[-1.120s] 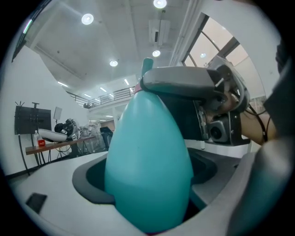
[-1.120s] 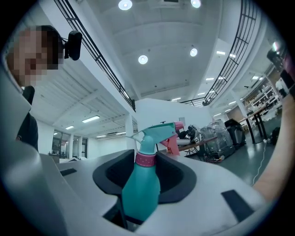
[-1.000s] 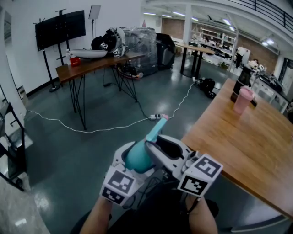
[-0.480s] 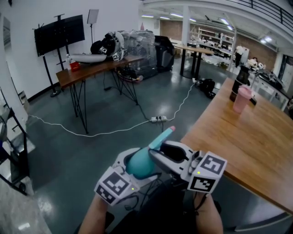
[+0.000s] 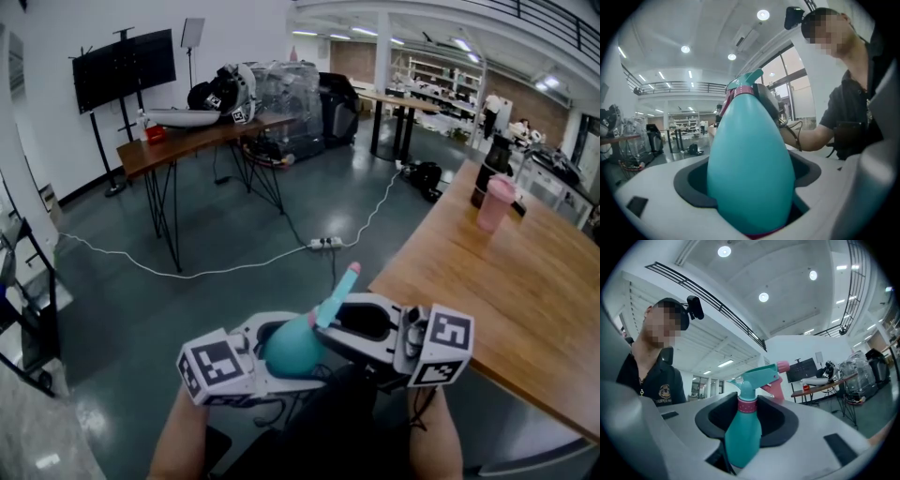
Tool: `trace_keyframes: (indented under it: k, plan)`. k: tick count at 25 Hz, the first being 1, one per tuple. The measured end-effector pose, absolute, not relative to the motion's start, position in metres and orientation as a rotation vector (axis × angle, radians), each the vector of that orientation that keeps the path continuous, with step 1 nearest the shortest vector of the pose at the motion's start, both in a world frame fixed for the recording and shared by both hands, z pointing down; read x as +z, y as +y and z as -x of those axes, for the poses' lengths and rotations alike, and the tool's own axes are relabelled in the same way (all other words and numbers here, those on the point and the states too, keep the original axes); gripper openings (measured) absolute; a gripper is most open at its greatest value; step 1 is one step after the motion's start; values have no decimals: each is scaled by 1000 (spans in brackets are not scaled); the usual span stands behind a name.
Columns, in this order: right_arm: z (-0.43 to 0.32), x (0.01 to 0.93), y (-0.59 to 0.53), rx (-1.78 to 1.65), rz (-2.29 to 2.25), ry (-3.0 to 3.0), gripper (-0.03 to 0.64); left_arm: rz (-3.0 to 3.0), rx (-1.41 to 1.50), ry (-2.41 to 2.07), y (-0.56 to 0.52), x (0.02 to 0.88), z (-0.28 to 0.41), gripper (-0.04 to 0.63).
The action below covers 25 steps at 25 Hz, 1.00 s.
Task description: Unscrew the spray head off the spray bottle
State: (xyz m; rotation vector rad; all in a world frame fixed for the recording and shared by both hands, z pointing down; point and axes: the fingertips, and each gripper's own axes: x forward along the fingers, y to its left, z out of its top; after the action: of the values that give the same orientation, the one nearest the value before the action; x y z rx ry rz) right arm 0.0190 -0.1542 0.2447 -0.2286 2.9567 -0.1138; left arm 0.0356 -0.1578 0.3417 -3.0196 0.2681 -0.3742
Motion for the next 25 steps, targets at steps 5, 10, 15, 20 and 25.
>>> trace_keyframes:
  k: [5, 10, 15, 20, 25]
  plan:
    - [-16, 247, -142, -112, 51, 2959, 147, 3040, -356, 110, -143, 347, -38, 453]
    - [-15, 251, -160, -38, 278, 2955, 163, 3017, -361, 351, -166, 348, -31, 454]
    - [-29, 252, -181, -103, 513, 2894, 175, 2942, -345, 678, -196, 347, -24, 453]
    - [-29, 260, -194, -211, 688, 2842, 175, 2869, -384, 1026, -221, 357, -11, 453]
    - [-23, 267, -203, -308, 792, 2772, 175, 2832, -415, 1119, -224, 365, -10, 453]
